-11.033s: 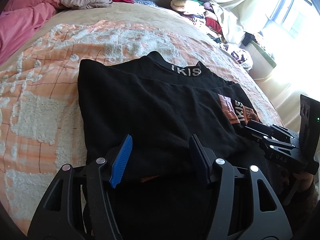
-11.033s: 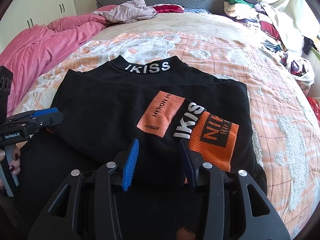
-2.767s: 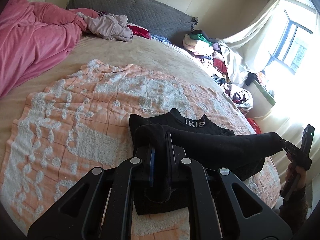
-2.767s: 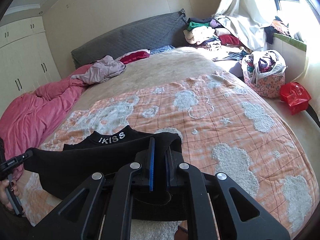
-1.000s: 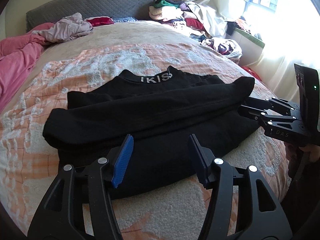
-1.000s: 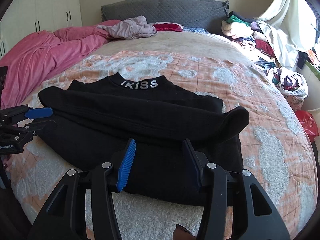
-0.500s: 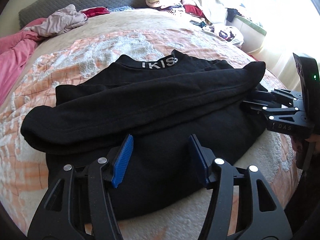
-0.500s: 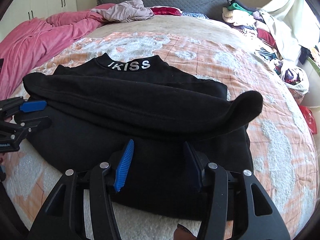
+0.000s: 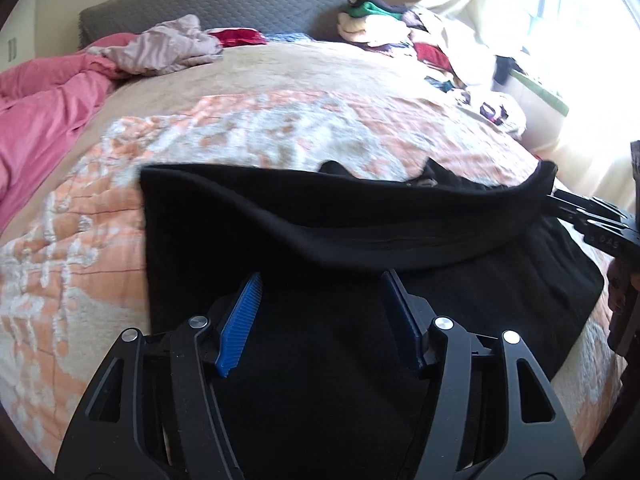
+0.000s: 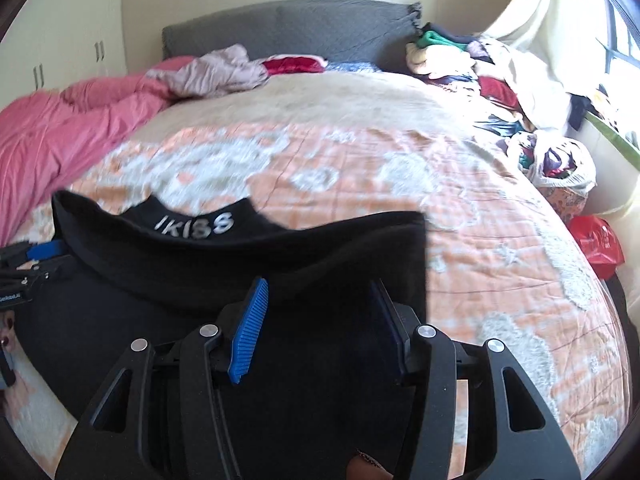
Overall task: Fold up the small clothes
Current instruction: 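Close both tools on the folded sweatshirt's side edge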
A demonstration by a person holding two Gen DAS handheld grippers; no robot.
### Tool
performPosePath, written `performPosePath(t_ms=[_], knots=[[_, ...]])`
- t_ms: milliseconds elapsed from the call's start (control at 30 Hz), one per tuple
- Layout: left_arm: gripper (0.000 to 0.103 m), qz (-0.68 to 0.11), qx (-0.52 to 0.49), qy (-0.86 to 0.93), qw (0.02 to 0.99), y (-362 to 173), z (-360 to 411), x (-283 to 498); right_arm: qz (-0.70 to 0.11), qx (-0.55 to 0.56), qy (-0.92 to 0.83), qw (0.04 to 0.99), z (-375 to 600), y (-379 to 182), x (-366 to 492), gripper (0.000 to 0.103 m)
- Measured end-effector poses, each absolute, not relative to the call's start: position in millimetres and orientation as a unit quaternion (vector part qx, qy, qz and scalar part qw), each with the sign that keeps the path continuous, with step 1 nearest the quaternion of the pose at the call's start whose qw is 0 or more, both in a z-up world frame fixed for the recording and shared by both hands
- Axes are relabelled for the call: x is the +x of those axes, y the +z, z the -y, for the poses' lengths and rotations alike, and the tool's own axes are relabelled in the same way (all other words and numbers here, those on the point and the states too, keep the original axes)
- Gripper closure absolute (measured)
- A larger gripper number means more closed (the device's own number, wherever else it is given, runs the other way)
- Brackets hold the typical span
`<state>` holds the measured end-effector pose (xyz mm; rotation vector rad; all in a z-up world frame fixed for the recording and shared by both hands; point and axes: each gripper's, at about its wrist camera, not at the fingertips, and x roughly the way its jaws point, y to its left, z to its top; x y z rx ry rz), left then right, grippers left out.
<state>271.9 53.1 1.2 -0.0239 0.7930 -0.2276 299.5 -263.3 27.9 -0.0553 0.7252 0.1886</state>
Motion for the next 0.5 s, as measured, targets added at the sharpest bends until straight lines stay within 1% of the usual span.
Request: performPosePath(t_ms=[167, 267, 400, 500], knots=[[0.042, -0.373, -0.049, -0.082, 0.923, 12, -84, 275, -0.363, -0.006, 0.055, 0.93, 295, 29, 308, 0.052], [0.041, -0.384, -0.067, -0.063, 0.919, 8, -99, 280, -0.382, 0.004, 0.045, 0.923, 307, 20, 316, 0.047], [0.041, -0.404, -0.101, -0.062, 0.907, -5, -114, 287, -0.426, 0.026, 0.04, 0.904, 316, -1, 330, 0.047], [0.043, -0.412, -0.115, -0.073, 0.901, -12, -116, 289, -0.439, 0.059, 0.052, 0.895, 323, -11, 335, 0.048]])
